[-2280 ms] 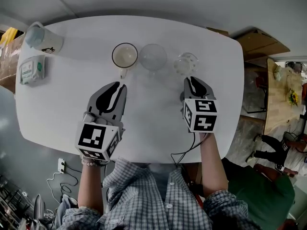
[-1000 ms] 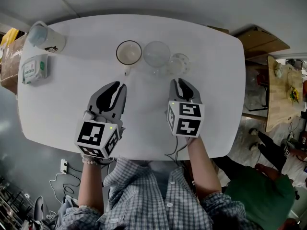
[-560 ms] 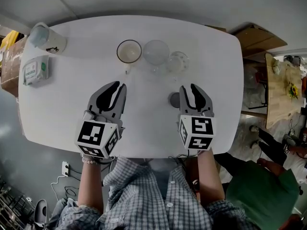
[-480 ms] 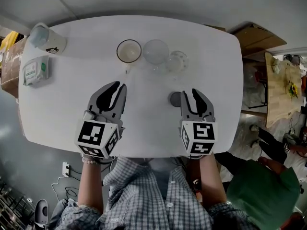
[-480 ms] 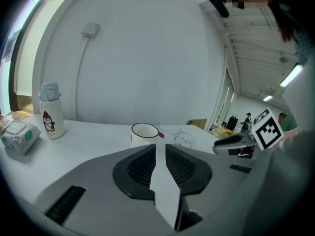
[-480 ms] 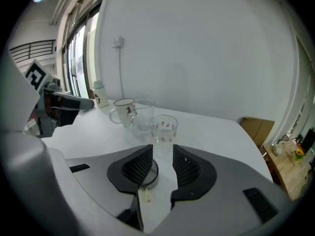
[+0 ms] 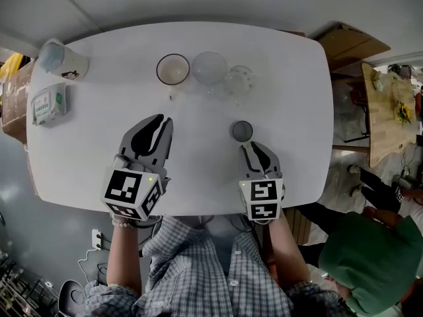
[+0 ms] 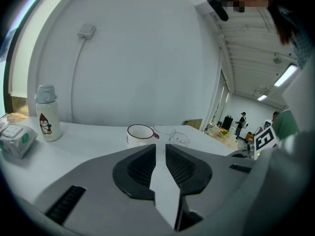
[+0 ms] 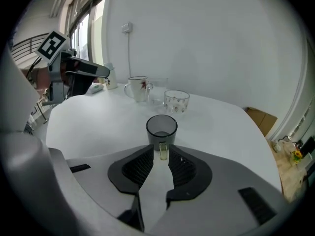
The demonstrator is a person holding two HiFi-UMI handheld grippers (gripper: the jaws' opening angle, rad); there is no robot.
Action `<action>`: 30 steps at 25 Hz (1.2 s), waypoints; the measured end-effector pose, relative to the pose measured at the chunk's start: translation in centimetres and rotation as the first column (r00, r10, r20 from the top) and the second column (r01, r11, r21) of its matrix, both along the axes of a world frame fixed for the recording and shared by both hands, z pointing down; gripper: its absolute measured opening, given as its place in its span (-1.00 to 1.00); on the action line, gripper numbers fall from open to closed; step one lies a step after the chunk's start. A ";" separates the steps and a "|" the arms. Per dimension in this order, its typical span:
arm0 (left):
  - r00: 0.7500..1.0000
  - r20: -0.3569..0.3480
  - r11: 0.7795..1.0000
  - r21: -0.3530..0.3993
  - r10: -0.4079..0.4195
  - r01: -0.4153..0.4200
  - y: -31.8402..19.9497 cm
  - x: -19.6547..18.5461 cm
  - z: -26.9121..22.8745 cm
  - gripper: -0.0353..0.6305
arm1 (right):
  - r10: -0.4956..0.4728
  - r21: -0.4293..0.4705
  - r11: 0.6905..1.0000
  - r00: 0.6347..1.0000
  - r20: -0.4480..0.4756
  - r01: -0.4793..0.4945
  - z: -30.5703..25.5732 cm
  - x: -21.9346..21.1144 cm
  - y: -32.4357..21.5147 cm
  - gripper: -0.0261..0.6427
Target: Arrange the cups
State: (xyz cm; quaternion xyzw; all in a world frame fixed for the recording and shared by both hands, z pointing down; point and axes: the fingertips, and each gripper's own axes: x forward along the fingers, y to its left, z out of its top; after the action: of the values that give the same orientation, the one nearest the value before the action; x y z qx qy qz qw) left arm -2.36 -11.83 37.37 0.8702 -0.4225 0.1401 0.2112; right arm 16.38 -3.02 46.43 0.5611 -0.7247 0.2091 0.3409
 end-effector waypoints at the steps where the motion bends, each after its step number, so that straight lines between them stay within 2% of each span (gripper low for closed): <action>1: 1.000 0.002 1.000 0.001 0.001 -0.001 0.0 0.0 0.0 -0.69 | -0.001 0.004 1.000 1.000 -0.003 0.001 0.1 0.0 -0.2 -0.64; 2: 1.000 0.004 1.000 0.002 0.002 -0.002 0.1 0.0 -0.1 -0.69 | 0.003 0.010 1.000 1.000 -0.001 -0.003 0.1 0.0 -0.3 -0.73; 3: 1.000 0.006 1.000 0.004 0.003 -0.003 0.1 0.0 -0.1 -0.69 | 0.013 0.016 1.000 1.000 0.002 -0.013 0.0 0.0 -0.4 -0.75; 12: 1.000 0.019 1.000 0.014 0.006 -0.006 0.3 0.3 -0.4 -0.69 | 0.143 0.053 0.988 0.990 -0.004 -0.143 -0.1 2.4 -1.7 -0.77; 17: 1.000 0.024 1.000 0.009 0.007 -0.007 0.4 1.0 -0.2 -0.69 | 0.230 0.070 0.971 0.973 0.006 -0.230 0.0 4.4 -3.7 -0.77; 23: 1.000 0.029 1.000 0.004 0.002 -0.002 0.2 1.3 0.0 -0.69 | 0.278 0.108 0.955 0.960 -0.012 -0.276 -0.1 5.9 -7.2 -0.77; 30: 0.999 0.030 1.000 -0.006 -0.012 0.013 0.1 1.1 0.3 -0.69 | 0.374 0.138 0.919 0.927 -0.004 -0.370 -0.1 7.5 -10.3 -0.77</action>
State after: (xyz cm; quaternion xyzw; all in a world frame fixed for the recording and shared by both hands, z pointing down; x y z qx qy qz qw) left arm -1.29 -11.77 37.63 0.8647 -0.4305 0.1531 0.2087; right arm 23.85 -13.34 46.30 0.7134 -0.6120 0.2121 0.2673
